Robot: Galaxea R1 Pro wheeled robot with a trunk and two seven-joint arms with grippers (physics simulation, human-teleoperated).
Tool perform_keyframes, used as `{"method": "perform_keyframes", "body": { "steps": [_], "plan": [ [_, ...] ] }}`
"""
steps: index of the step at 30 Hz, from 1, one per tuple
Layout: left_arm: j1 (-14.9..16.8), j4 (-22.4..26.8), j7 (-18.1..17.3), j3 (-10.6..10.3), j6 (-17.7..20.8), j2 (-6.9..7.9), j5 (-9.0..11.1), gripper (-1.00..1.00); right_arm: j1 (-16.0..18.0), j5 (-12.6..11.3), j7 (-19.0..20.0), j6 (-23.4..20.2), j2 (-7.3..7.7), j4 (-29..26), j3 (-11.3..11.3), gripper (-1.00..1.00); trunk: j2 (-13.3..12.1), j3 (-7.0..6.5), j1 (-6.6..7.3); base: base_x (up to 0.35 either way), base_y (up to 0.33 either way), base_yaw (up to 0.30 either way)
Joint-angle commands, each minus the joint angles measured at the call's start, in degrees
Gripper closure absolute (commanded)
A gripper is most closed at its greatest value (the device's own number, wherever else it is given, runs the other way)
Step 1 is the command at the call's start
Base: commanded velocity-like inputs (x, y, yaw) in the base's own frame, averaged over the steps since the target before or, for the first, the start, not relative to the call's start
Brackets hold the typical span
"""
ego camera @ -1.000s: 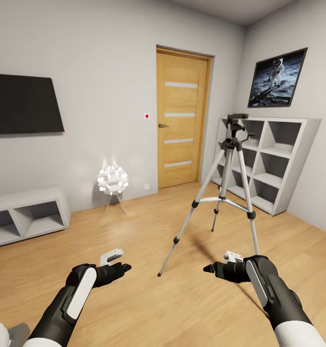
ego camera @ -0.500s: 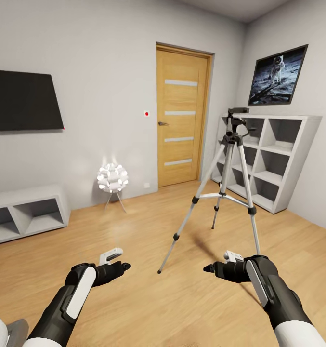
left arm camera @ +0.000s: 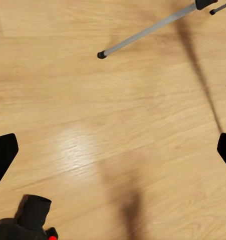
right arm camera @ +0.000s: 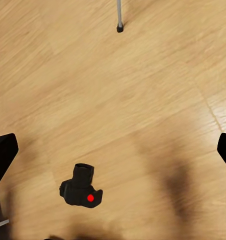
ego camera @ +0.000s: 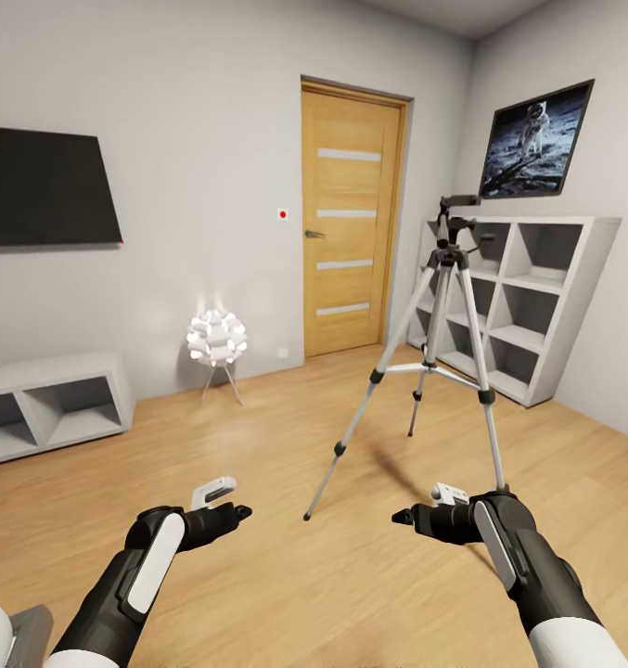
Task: Attach the digital camera to the camera tripod in the bedroom.
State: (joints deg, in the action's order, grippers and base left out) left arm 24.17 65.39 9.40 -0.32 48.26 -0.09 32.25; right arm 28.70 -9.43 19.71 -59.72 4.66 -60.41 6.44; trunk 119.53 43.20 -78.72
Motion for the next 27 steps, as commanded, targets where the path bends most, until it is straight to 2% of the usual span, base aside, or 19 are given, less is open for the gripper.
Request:
{"method": "perform_keyframes", "body": {
  "steps": [1,27],
  "plan": [
    [0.0,0.1,0.6,0.0,0.2,0.0,0.6,-1.0,0.0,-0.3,0.0,-0.3,0.0,0.0,0.1,-1.0,0.4,0.25,-0.22,0.0,0.0,0.0],
    [0.0,0.0,0.5,0.0,0.2,0.0,0.6,-1.0,0.0,-0.2,0.0,-0.3,0.0,0.0,0.1,-1.0,10.9,4.91,-5.93,0.0,0.0,0.0]
  ]
}}
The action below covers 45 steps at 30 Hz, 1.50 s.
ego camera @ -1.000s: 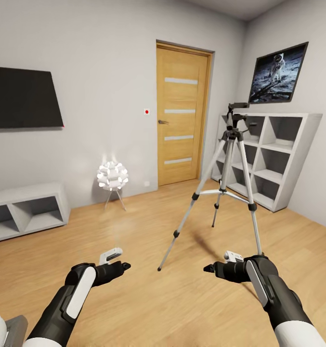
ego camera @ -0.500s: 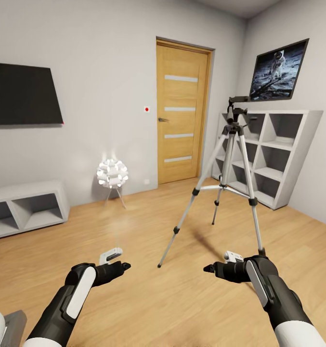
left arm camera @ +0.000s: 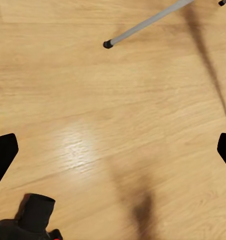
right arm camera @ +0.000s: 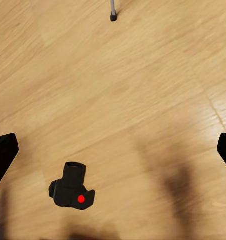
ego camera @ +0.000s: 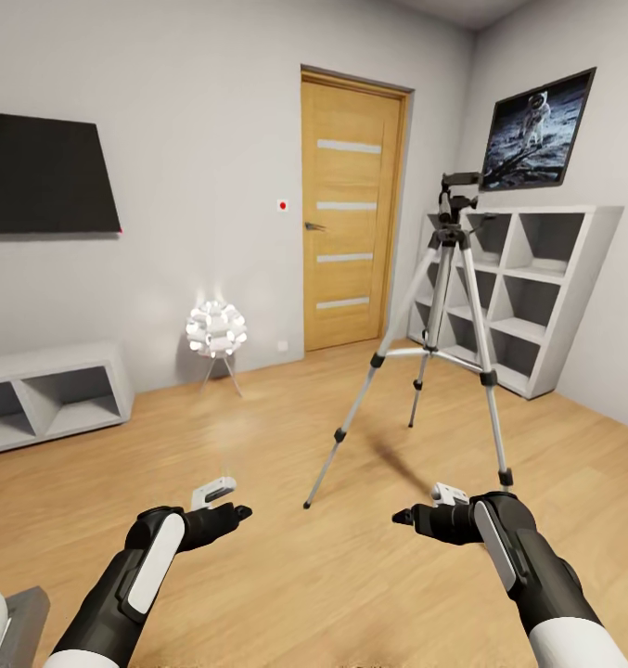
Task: Attach the digital camera to the camera tripod in the bedroom.
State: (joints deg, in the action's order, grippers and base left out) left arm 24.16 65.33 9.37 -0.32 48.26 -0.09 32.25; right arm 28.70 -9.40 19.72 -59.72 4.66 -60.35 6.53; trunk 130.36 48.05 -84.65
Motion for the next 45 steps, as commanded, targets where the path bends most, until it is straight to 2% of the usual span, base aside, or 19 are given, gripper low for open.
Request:
{"method": "perform_keyframes", "body": {
  "steps": [1,32,45],
  "plan": [
    [0.0,0.1,0.6,0.0,0.2,0.0,0.6,-1.0,0.0,-0.3,0.0,-0.3,0.0,0.0,0.1,-1.0,0.4,0.25,-0.22,0.0,0.0,0.0],
    [0.0,0.2,0.6,0.0,0.2,0.0,0.6,-1.0,0.0,-0.4,0.0,-0.3,0.0,0.0,0.1,-1.0,12.9,5.81,-7.02,0.0,0.0,0.0],
    [0.0,0.2,0.6,0.0,0.1,0.0,0.6,-1.0,0.0,-0.4,0.0,-0.3,0.0,0.0,0.0,-1.0,13.0,8.69,-7.36,0.0,0.0,0.0]
  ]
}}
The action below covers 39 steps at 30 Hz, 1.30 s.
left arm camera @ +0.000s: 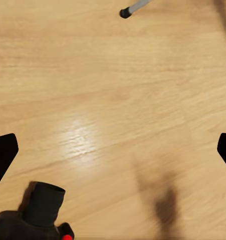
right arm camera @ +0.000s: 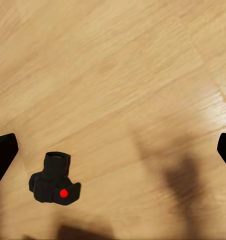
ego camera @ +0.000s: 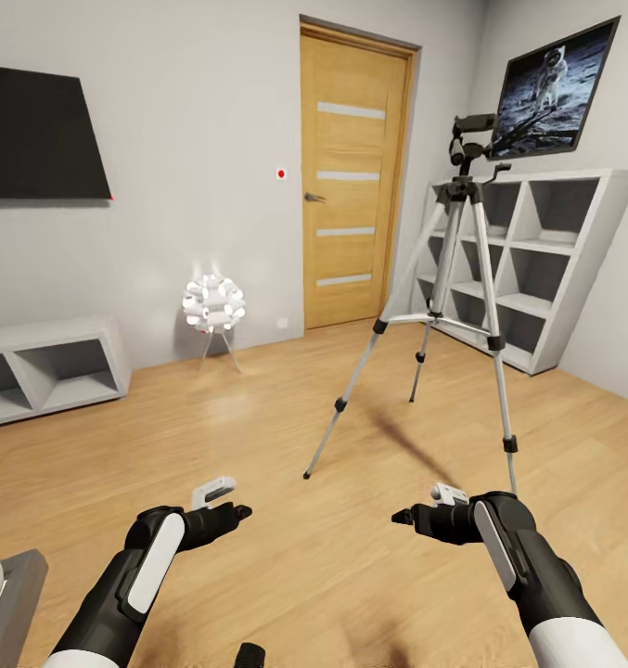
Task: Attach the digital camera to the camera tripod in the bedroom.
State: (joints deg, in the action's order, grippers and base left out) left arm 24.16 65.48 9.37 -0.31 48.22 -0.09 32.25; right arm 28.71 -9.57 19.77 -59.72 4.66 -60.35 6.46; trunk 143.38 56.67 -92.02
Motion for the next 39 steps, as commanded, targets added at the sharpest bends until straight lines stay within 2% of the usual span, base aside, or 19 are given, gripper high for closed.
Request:
{"method": "perform_keyframes", "body": {
  "steps": [1,39],
  "plan": [
    [0.0,0.1,0.6,0.0,0.2,0.0,0.6,-1.0,0.0,-0.3,0.0,-0.3,0.0,0.0,0.1,-1.0,0.0,0.29,-0.01,0.0,0.0,0.0],
    [0.0,0.0,0.6,0.0,0.2,0.05,0.6,-1.0,0.0,-0.3,0.1,-0.3,0.0,0.0,0.0,-1.0,0.6,8.71,-0.99,0.0,0.0,0.0]
  ]
}}
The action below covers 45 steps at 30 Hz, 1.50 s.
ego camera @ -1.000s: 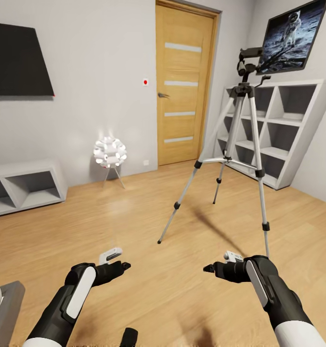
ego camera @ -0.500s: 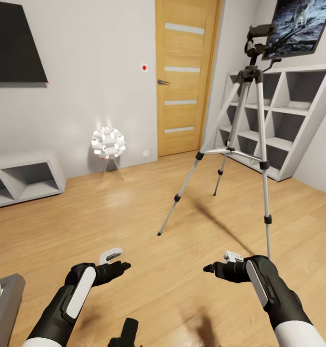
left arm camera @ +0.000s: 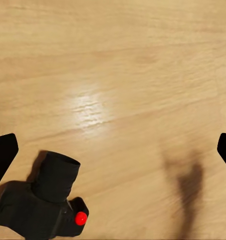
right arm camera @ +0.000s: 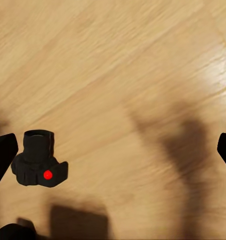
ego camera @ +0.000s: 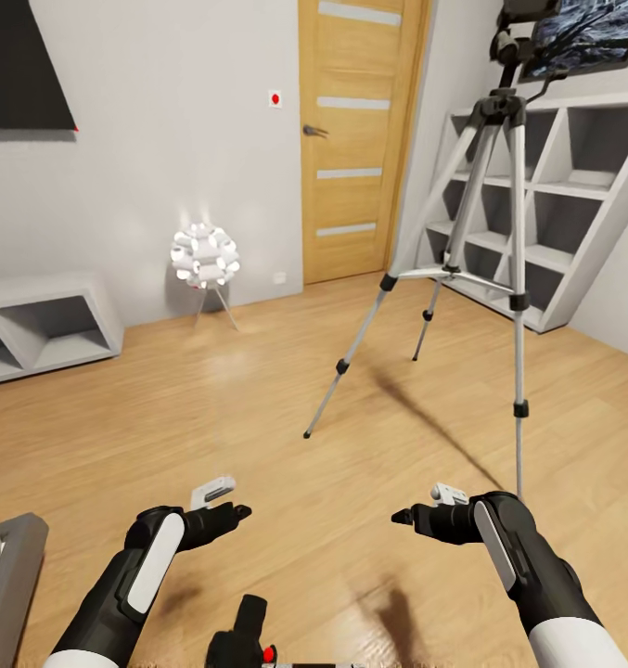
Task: Attach the digital camera to the camera tripod in the bedroom.
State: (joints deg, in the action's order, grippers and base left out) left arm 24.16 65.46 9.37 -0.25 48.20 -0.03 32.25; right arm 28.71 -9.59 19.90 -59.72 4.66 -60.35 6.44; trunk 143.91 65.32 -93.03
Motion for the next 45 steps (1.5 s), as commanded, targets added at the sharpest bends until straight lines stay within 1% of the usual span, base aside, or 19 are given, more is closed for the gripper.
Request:
{"method": "perform_keyframes", "body": {
  "steps": [1,25,30,35,45],
  "plan": [
    [0.0,0.1,0.6,0.0,0.2,-0.01,0.6,-1.0,0.0,-0.3,0.0,-0.3,0.0,0.0,0.1,-1.0,0.0,0.28,-0.01,0.0,0.0,0.0],
    [0.0,0.1,0.6,-0.1,0.1,0.11,0.6,-1.0,0.0,-0.2,0.0,-0.3,0.02,-0.3,0.0,-1.0,0.4,5.6,-0.63,0.0,0.0,0.0],
    [0.0,1.7,0.6,-0.2,0.2,0.15,0.6,-1.0,0.0,-0.2,0.1,-0.3,0.07,-0.8,0.1,-1.0,0.4,6.7,-0.76,0.0,0.0,0.0],
    [0.0,3.6,0.6,-0.4,0.2,0.36,0.6,-1.0,0.0,-0.2,1.0,-0.3,0.08,-0.9,0.0,-1.0,0.5,7.81,-0.89,0.0,0.0,0.0],
    [0.0,4.3,0.6,-0.4,0.2,0.47,0.4,-1.0,0.0,-0.2,1.6,-0.3,0.09,-0.9,0.0,-1.0,0.6,10.03,-1.15,0.0,0.0,0.0]
  ]
}}
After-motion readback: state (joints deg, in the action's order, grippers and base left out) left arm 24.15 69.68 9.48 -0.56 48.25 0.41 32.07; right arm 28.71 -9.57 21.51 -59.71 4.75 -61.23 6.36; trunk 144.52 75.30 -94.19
